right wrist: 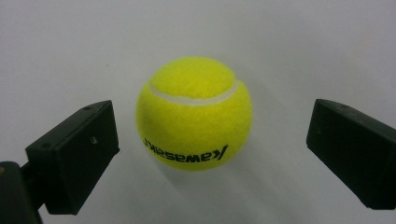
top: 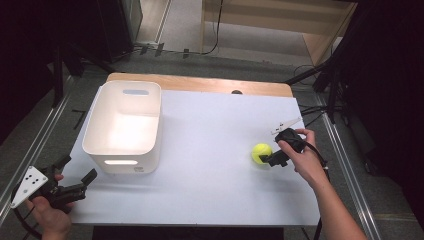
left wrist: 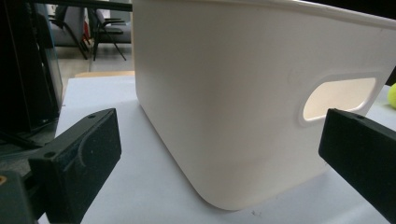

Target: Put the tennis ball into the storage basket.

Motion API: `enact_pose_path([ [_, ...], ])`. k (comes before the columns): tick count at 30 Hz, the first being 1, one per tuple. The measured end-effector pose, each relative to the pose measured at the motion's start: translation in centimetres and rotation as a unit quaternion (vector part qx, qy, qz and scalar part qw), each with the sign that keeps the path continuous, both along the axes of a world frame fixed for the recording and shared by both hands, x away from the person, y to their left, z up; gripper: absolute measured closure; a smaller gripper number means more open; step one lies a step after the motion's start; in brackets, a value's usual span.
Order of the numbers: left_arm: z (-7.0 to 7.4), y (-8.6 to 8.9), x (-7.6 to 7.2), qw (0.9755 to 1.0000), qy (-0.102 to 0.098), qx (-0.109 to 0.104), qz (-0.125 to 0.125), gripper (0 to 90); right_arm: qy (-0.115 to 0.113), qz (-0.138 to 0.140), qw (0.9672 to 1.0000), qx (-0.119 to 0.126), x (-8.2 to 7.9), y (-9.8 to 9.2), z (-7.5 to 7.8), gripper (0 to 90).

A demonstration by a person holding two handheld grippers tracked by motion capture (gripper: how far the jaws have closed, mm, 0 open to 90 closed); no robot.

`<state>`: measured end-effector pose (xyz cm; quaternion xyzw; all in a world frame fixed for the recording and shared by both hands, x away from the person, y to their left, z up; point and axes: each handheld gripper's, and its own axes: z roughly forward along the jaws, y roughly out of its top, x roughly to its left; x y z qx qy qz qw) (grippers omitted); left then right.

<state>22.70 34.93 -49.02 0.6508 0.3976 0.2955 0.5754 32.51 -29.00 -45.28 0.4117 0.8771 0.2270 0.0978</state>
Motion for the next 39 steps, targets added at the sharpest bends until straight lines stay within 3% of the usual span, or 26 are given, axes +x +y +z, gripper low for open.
enact_pose_path([
  [14,0.0,0.0,0.0,1.0000,0.000,-0.003,0.001,0.0,0.027,0.019,0.9993,-0.019,1.1,0.7,0.1,1.6],
  [15,0.0,0.0,0.0,1.0000,0.000,-0.003,0.001,0.0,0.032,0.020,0.9991,-0.019,1.1,0.7,0.1,2.0],
  [17,0.0,0.0,0.0,1.0000,0.000,-0.004,0.001,0.0,0.030,0.016,0.9991,-0.024,1.2,0.9,0.0,13.7],
  [37,0.0,0.0,0.0,1.0000,0.000,-0.004,0.000,0.0,0.085,0.034,0.9945,-0.051,2.0,2.0,-0.9,14.5],
  [39,0.0,0.0,0.0,1.0000,0.000,-0.004,-0.001,0.0,0.087,0.037,0.9941,-0.053,2.1,2.0,-1.0,18.5],
])
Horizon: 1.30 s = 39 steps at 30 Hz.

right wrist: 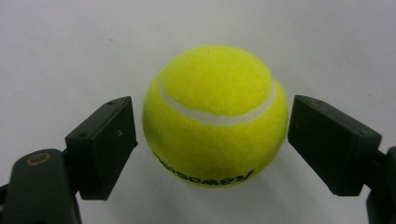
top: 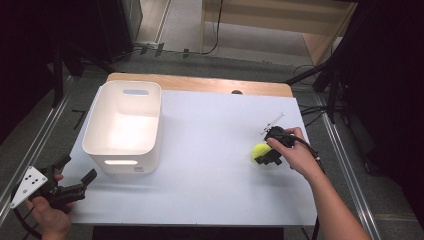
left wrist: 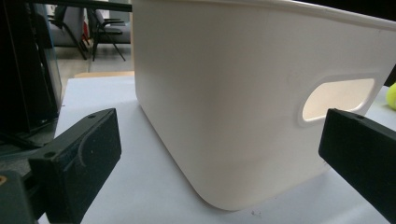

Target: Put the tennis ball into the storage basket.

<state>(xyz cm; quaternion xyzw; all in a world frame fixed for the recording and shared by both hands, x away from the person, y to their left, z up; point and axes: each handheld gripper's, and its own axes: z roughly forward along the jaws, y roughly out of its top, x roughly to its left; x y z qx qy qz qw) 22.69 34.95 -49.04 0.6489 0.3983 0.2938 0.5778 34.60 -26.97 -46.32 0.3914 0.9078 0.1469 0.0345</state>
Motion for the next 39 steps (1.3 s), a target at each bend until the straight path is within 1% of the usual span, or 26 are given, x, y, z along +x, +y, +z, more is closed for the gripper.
enact_pose_path([
  [1,0.0,0.0,0.0,1.0000,0.000,0.001,0.000,0.0,-0.001,-0.002,1.0000,-0.003,0.0,0.0,0.0,21.3],
  [5,0.0,0.0,0.0,1.0000,0.000,0.000,-0.001,0.0,0.004,-0.003,1.0000,-0.001,0.1,0.1,-0.1,21.3],
  [10,0.0,0.0,0.0,1.0000,0.000,0.003,-0.002,0.0,0.008,-0.005,0.9999,-0.006,0.1,0.2,-0.2,21.3],
  [11,0.0,0.0,0.0,1.0000,0.000,0.003,-0.001,0.0,0.007,-0.002,1.0000,-0.006,0.2,0.2,-0.3,21.3],
  [15,0.0,0.0,0.0,1.0000,0.000,0.003,-0.002,0.0,0.009,-0.008,0.9999,-0.011,0.2,0.4,-0.4,21.3],
  [19,0.0,0.0,0.0,1.0000,0.001,0.002,-0.002,0.0,0.006,-0.012,0.9998,-0.014,0.3,0.5,-0.7,21.7],
  [22,0.0,0.0,0.0,1.0000,0.000,0.002,-0.002,0.0,0.004,-0.014,0.9998,-0.016,0.3,0.6,-0.6,22.7],
  [27,0.0,-0.1,0.0,1.0000,0.001,0.002,-0.001,0.0,0.004,-0.006,0.9998,-0.018,0.3,0.5,-0.5,23.0],
  [29,0.0,-0.1,0.0,1.0000,0.001,0.005,-0.001,0.0,0.003,-0.012,0.9997,-0.020,0.2,0.4,-0.4,23.0],
  [32,0.0,-0.1,0.0,1.0000,0.001,0.005,-0.001,0.0,0.002,-0.009,0.9998,-0.020,0.2,0.2,-0.3,23.1],
  [35,0.0,-0.1,0.0,1.0000,0.001,0.005,-0.001,0.0,0.004,-0.012,0.9997,-0.019,0.1,0.1,0.0,23.1],
  [36,0.0,-0.1,0.0,1.0000,0.001,0.006,-0.001,0.0,0.002,-0.008,0.9998,-0.016,0.1,0.0,0.1,23.1],
  [37,0.0,-0.1,0.0,1.0000,0.001,0.007,-0.002,0.0,0.002,-0.012,0.9998,-0.015,0.1,0.0,0.2,23.1],
  [38,0.0,-0.1,0.0,1.0000,0.001,0.007,-0.002,0.0,0.001,-0.006,0.9999,-0.015,0.1,0.0,0.3,23.0],
  [39,0.0,-0.1,0.0,1.0000,0.001,0.006,-0.002,0.0,0.000,-0.008,0.9999,-0.015,0.1,0.0,0.4,23.1],
])
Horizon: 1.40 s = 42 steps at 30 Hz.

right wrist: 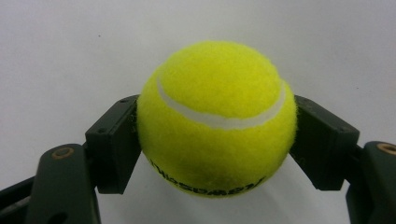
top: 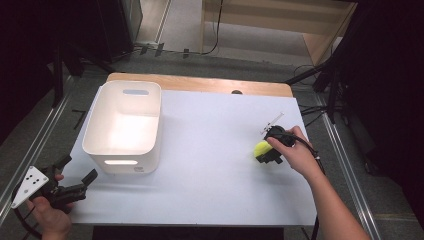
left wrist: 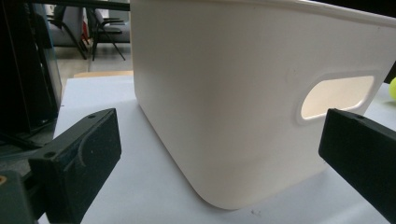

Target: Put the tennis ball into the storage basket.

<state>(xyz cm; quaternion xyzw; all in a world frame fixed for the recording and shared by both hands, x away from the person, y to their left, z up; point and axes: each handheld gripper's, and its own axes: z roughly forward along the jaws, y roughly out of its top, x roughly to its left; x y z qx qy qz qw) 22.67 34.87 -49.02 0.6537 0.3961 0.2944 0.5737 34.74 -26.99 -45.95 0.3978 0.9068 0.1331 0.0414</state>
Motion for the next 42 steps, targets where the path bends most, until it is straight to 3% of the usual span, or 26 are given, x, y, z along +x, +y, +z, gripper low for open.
enact_pose_path([
  [18,0.0,0.0,0.0,1.0000,0.000,-0.001,0.000,0.0,-0.002,0.009,0.9999,0.011,0.7,1.2,2.1,23.1],
  [42,0.0,0.0,0.0,1.0000,-0.002,-0.003,-0.006,0.0,-0.013,0.048,0.9988,0.003,2.3,4.4,5.3,23.1],
])
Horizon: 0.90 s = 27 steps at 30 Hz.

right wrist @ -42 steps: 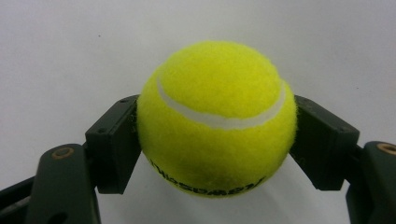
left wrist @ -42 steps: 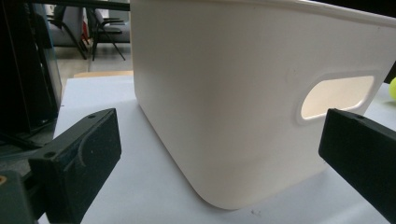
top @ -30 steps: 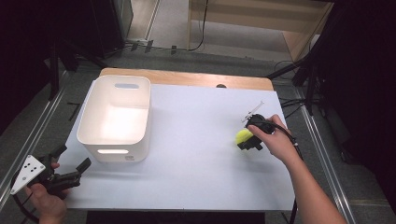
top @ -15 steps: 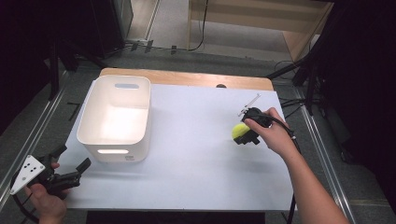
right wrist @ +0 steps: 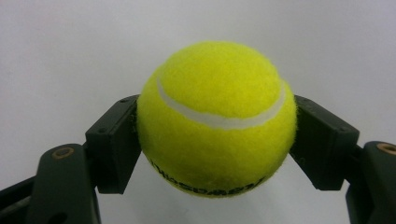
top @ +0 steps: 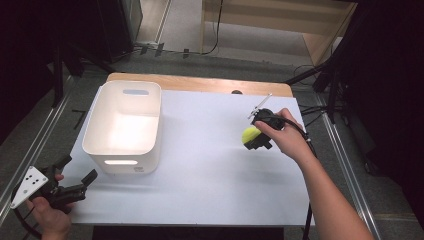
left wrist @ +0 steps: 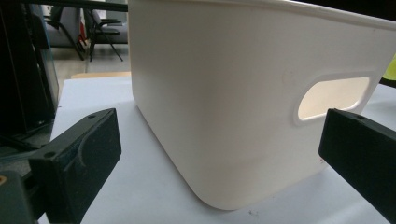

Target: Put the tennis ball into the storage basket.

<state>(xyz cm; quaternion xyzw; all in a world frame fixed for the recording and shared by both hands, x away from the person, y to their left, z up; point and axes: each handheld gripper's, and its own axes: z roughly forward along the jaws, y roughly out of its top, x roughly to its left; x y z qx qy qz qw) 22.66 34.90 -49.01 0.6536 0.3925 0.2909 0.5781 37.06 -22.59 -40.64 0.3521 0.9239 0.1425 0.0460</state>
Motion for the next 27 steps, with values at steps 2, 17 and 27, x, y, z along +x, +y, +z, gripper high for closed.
enact_pose_path([
  [2,0.0,0.0,0.0,1.0000,0.000,-0.002,0.000,0.0,-0.001,0.003,1.0000,0.000,0.1,0.4,0.2,23.1],
  [17,0.0,0.0,0.0,1.0000,-0.001,0.000,-0.003,0.0,-0.007,0.031,0.9995,0.002,1.1,2.9,2.0,23.1],
  [27,0.0,0.0,0.0,1.0000,-0.001,0.001,-0.005,0.0,-0.005,0.040,0.9992,-0.004,1.4,4.1,2.9,23.1],
])
